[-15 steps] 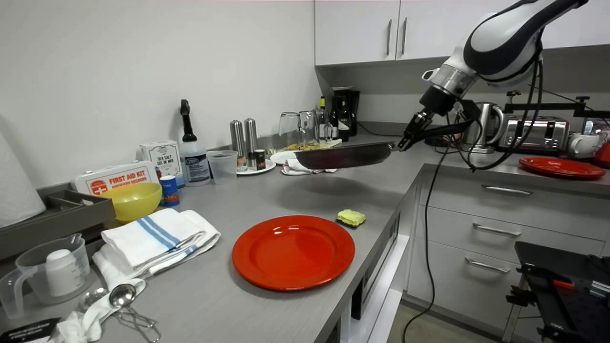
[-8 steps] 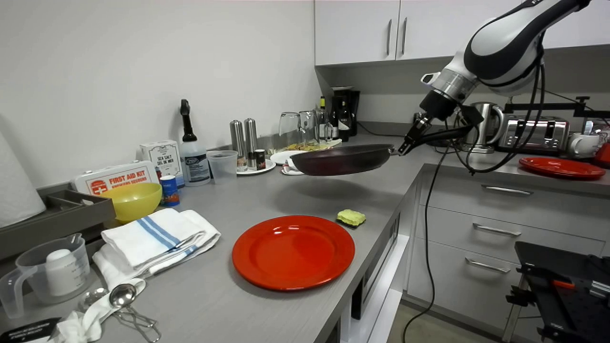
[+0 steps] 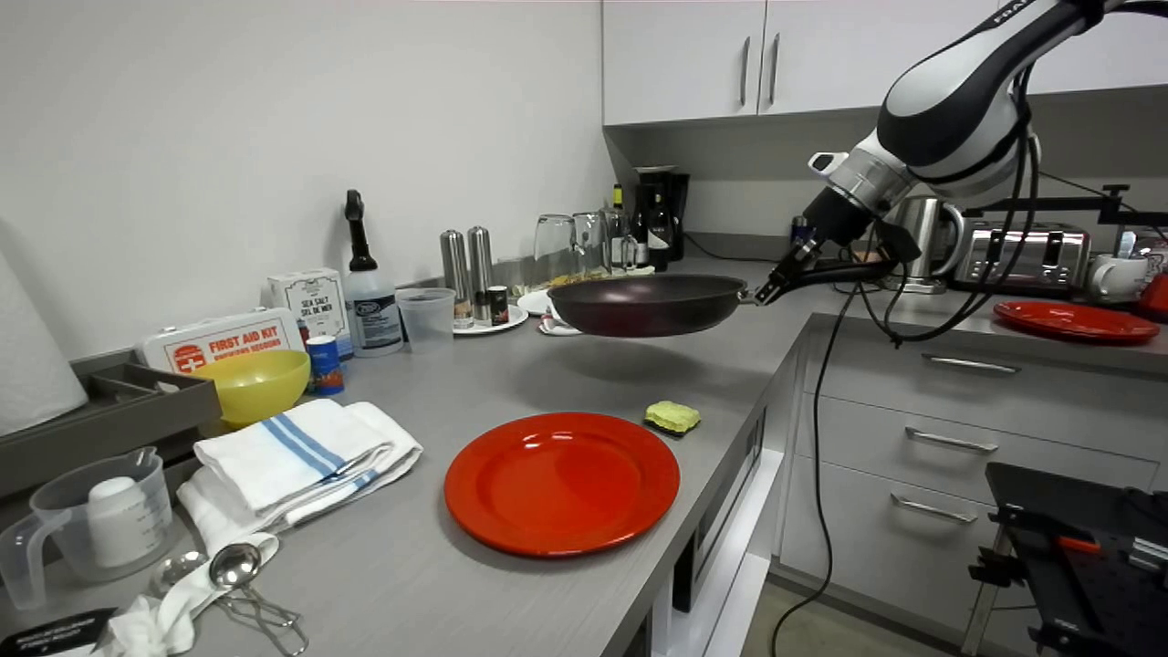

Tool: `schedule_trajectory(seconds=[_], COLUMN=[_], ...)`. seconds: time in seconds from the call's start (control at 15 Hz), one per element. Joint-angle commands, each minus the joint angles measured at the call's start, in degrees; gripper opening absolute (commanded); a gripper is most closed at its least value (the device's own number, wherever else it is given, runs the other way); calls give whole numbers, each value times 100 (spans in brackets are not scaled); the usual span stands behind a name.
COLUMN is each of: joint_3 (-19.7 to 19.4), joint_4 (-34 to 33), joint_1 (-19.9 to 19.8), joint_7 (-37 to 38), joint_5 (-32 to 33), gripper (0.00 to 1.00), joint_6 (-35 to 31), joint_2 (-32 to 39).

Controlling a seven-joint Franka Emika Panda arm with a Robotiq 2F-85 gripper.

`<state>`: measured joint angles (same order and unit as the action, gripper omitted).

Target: Move the pan to the right and the left twice, then move it to the right on the counter

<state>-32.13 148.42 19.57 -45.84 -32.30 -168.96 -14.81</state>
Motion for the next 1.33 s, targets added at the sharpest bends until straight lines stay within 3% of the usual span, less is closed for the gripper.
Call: schedule_trajectory(seconds=[0.0, 0.47, 0.87, 1.27], joint_3=[-466, -1424, -2482, -3301], joint_4=[-190, -384, -744, -1010], joint_1=[691, 1894, 3013, 3623], joint_7=[-714, -1940, -3233, -4025], joint_5=[-795, -2258, -3575, -4475], gripper=[23, 23, 23, 23], joint_6=[-468, -837, -1008, -806], joint_2=[-69, 118, 247, 718])
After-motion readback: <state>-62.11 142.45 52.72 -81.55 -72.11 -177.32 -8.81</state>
